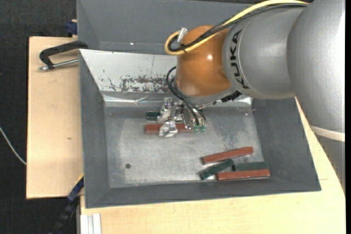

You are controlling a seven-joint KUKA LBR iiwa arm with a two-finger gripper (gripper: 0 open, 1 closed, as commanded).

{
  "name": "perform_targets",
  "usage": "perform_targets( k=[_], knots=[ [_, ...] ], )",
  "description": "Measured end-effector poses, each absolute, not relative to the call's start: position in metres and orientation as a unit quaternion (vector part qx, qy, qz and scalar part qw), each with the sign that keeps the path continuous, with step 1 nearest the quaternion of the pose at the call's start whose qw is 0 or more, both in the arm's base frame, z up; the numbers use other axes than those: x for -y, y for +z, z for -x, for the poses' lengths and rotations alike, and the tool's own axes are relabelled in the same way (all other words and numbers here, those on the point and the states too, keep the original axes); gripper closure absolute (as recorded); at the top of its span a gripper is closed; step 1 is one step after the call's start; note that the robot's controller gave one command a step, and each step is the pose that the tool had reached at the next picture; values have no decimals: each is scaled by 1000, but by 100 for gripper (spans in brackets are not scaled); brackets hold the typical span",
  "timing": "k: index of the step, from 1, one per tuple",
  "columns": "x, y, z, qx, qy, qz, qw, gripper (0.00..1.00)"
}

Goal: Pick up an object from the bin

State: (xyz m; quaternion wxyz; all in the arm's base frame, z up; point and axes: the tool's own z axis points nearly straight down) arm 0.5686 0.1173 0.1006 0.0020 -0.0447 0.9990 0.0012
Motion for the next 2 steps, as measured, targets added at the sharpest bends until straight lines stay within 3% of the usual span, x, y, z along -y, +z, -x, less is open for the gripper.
perform_targets(
  k=[2],
  knots=[
    [-117, 140, -568, -999, 1, 45, -1, 100]
  ],
)
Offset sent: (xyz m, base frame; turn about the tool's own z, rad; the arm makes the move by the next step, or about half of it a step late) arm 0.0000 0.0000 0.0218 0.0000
